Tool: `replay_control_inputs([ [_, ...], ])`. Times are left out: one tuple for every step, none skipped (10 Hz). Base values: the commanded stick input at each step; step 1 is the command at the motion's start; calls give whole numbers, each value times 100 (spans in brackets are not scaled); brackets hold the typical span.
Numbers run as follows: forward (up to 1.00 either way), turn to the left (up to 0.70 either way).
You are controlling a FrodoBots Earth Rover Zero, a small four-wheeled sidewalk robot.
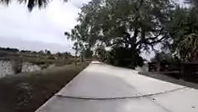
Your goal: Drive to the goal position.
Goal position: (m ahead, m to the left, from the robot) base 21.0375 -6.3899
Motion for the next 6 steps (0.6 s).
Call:
replay_control_inputs([
  [85,0],
  [85,0],
  [85,0],
  [85,0],
  [85,0],
  [85,0],
])
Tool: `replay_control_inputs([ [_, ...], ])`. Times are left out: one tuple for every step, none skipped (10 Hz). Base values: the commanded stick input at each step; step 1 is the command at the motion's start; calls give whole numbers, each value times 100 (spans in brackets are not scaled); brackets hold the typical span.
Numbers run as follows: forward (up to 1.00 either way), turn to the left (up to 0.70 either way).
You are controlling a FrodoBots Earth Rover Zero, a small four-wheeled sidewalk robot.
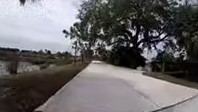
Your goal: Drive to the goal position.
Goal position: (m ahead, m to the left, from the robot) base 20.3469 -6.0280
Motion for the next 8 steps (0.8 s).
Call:
replay_control_inputs([
  [85,0],
  [85,0],
  [85,0],
  [85,0],
  [85,0],
  [85,0],
  [85,0],
  [85,0],
])
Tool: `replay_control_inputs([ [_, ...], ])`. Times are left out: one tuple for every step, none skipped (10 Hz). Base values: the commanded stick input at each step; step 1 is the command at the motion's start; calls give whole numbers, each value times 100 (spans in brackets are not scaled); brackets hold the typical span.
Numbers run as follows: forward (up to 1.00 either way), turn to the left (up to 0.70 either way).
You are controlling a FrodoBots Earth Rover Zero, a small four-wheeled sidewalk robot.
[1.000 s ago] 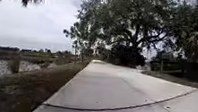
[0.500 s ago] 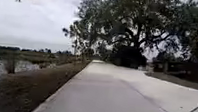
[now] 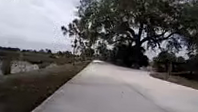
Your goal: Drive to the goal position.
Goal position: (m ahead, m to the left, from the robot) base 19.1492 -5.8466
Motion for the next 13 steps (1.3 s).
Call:
replay_control_inputs([
  [85,0],
  [85,0],
  [85,0],
  [85,0],
  [85,0],
  [85,0],
  [85,0],
  [85,0],
  [85,0],
  [85,0],
  [85,0],
  [85,0],
  [85,0],
])
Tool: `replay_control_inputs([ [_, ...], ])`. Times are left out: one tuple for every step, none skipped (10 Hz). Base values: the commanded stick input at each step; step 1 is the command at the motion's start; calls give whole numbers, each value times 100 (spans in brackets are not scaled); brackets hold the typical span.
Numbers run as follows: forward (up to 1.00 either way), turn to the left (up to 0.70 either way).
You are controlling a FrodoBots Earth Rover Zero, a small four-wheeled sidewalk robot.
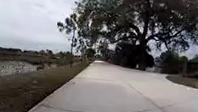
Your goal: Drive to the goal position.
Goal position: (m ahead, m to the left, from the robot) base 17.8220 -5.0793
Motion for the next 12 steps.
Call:
replay_control_inputs([
  [85,0],
  [85,0],
  [85,0],
  [85,0],
  [85,0],
  [85,0],
  [85,0],
  [85,0],
  [85,0],
  [85,0],
  [87,0],
  [96,0],
])
